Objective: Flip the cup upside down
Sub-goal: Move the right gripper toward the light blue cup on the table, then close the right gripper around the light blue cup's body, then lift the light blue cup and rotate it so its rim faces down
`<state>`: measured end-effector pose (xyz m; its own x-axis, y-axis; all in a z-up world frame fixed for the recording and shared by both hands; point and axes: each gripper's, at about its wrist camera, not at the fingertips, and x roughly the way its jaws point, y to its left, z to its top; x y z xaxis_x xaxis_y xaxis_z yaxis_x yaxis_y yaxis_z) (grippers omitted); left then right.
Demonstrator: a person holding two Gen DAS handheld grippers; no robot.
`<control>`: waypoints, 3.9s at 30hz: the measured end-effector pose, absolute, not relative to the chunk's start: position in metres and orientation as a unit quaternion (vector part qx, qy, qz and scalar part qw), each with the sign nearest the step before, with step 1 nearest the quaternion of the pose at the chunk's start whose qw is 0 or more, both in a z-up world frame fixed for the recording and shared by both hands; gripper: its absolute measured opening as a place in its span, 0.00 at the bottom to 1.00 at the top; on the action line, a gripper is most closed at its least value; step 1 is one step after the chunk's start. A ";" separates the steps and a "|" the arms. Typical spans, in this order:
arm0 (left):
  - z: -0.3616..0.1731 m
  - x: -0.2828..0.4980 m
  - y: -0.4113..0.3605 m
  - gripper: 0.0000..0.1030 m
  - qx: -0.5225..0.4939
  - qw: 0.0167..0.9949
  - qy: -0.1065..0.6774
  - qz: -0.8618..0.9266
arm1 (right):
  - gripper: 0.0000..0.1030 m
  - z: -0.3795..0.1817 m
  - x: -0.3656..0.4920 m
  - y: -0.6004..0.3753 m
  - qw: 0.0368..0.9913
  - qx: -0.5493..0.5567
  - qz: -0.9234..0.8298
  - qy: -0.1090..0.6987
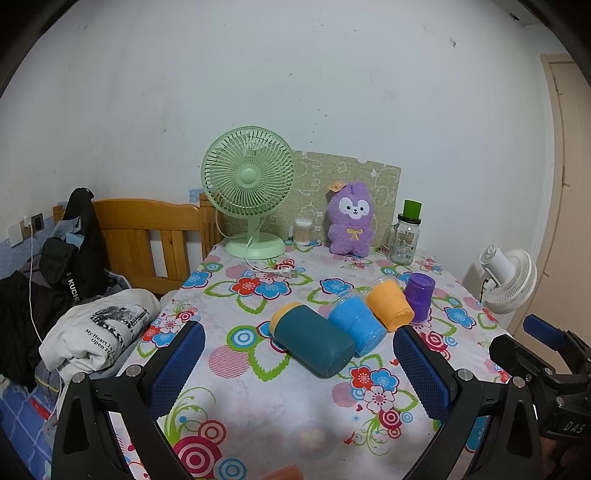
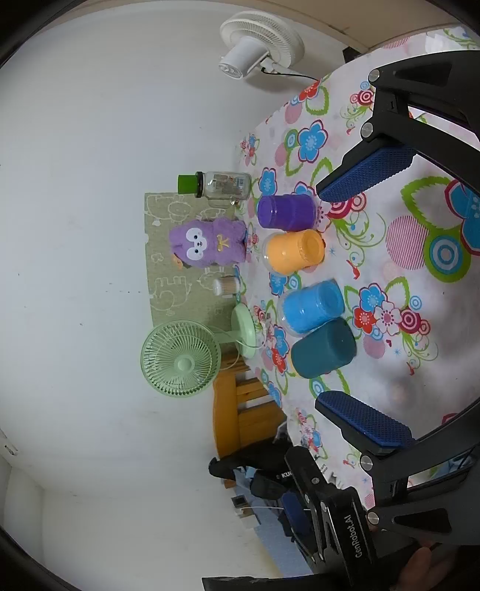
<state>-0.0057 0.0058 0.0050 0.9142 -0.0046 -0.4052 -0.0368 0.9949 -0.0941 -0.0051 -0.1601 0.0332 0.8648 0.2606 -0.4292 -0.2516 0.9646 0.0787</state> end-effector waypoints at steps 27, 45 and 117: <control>-0.002 -0.002 0.008 1.00 -0.051 0.975 0.215 0.009 | 1.00 0.028 0.001 -0.153 0.962 0.005 0.136 0.236; -0.033 0.047 0.024 1.00 -0.051 0.961 0.272 0.008 | 1.00 -0.005 0.085 -0.132 0.934 -0.029 0.141 0.326; -0.076 -0.008 -0.004 1.00 -0.030 0.939 0.341 -0.021 | 0.55 -0.070 0.027 -0.108 0.897 -0.050 0.175 0.403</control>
<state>-0.0079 -0.0039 -0.0757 0.7667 -0.0598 -0.6392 0.0185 0.9973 -0.0712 0.0266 -0.1083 -0.0701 0.6142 0.2739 -0.7401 -0.3543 0.9337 0.0515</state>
